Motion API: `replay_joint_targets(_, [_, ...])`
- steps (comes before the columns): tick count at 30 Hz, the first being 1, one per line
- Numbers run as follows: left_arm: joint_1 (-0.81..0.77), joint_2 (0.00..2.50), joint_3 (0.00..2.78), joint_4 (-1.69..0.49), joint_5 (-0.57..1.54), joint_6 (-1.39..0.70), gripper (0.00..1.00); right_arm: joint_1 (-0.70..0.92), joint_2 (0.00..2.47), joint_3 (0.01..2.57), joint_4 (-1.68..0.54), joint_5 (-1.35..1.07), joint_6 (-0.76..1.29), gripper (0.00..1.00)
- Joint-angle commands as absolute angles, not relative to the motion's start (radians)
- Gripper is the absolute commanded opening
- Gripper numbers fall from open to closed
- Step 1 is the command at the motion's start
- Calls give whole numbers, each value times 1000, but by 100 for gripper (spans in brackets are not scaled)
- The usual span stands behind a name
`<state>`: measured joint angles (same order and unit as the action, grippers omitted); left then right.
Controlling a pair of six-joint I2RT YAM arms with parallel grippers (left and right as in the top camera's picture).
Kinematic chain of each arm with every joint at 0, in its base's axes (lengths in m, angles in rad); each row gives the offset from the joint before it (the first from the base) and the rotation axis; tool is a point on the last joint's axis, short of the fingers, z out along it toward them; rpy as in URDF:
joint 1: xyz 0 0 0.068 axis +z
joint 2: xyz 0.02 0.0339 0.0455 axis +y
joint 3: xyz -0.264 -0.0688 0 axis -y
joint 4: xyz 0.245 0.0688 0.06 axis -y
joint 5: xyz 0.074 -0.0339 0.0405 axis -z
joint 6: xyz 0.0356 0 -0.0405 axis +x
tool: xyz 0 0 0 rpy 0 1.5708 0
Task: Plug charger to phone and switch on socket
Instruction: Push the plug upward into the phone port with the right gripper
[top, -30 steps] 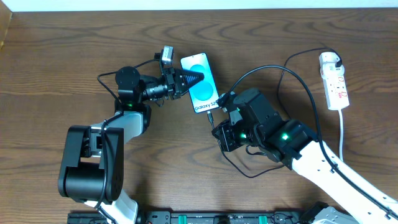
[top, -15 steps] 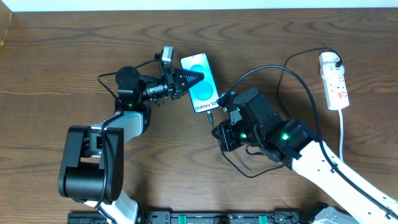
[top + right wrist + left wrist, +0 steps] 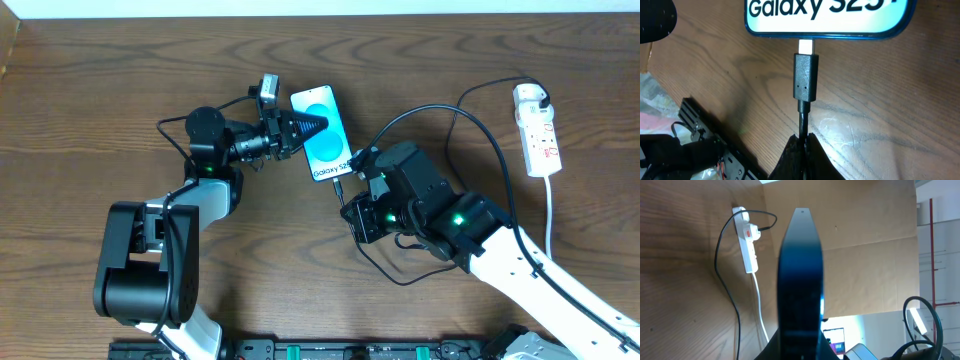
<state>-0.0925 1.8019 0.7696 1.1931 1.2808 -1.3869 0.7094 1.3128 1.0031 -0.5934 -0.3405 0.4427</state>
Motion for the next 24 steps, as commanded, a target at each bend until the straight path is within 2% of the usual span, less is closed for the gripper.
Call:
replay_joint_targets(1, [-91, 1795, 780, 1206, 1298, -1381, 7, 716, 1309, 1000, -591, -298, 479, 1])
replay_joint_targets(24, [-91, 1795, 780, 1206, 1297, -1382, 7, 722, 1309, 1000, -561, -332, 500, 1])
